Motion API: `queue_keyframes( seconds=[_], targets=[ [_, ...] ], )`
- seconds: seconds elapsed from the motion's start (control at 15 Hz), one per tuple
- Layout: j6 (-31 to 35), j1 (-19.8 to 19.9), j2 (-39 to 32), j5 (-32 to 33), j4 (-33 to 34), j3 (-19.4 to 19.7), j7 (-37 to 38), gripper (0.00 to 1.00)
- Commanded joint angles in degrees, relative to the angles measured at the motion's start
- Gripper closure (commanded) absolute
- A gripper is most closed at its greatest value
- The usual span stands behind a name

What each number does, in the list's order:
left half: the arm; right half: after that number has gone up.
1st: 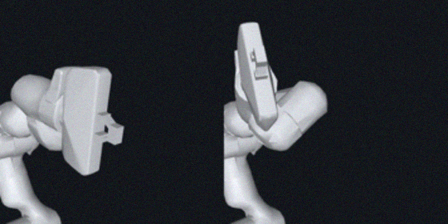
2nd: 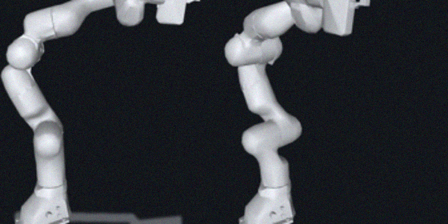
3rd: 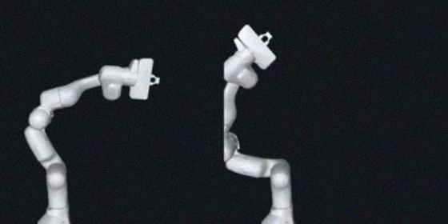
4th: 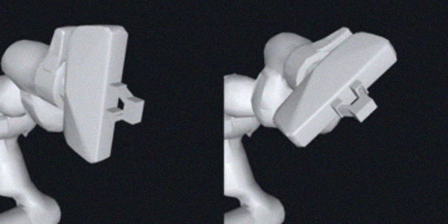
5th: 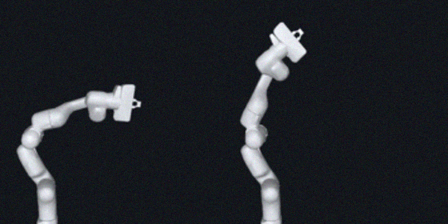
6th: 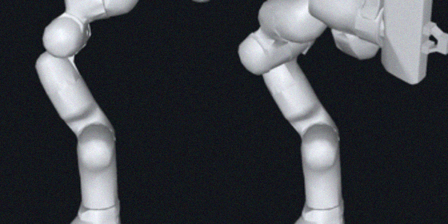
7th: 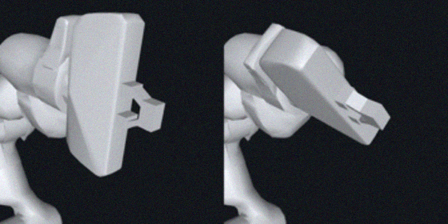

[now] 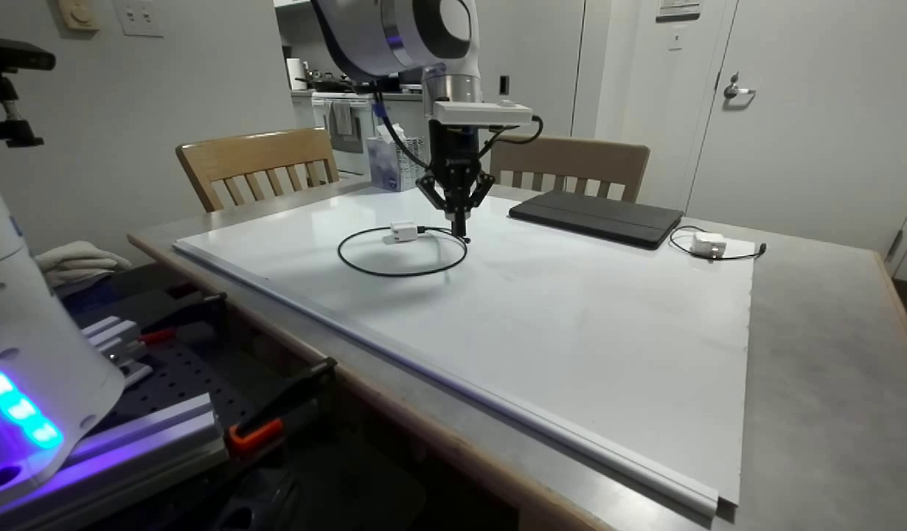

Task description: Unwind the black charging cable

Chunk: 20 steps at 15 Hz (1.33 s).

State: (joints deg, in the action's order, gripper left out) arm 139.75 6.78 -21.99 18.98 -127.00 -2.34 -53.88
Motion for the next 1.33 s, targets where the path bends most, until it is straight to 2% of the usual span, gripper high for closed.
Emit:
queue_keyframes(
  seconds=[0.0,0.4,0.53,0.6,0.93,1.13,1.27],
  targets=[
    [-0.46,-3.54,-0.40,5.12,0.35,-0.13,-3.23,0.99],
    [0.61,-10.23,-2.25,17.73,3.04,-0.22,-4.12,0.99],
    [1.09,-10.99,-3.68,21.90,5.37,-0.43,-5.57,0.99],
    [0.01,-10.33,-1.37,19.02,2.51,-0.98,-2.88,0.97],
    [0.06,-11.06,-2.16,21.39,3.71,-1.07,-3.60,0.99],
    [0.71,-12.78,-2.15,26.24,3.98,-0.53,-2.88,0.99],
    [2.20,-12.94,-2.44,30.77,4.35,-1.41,-5.70,0.99]
  ],
)
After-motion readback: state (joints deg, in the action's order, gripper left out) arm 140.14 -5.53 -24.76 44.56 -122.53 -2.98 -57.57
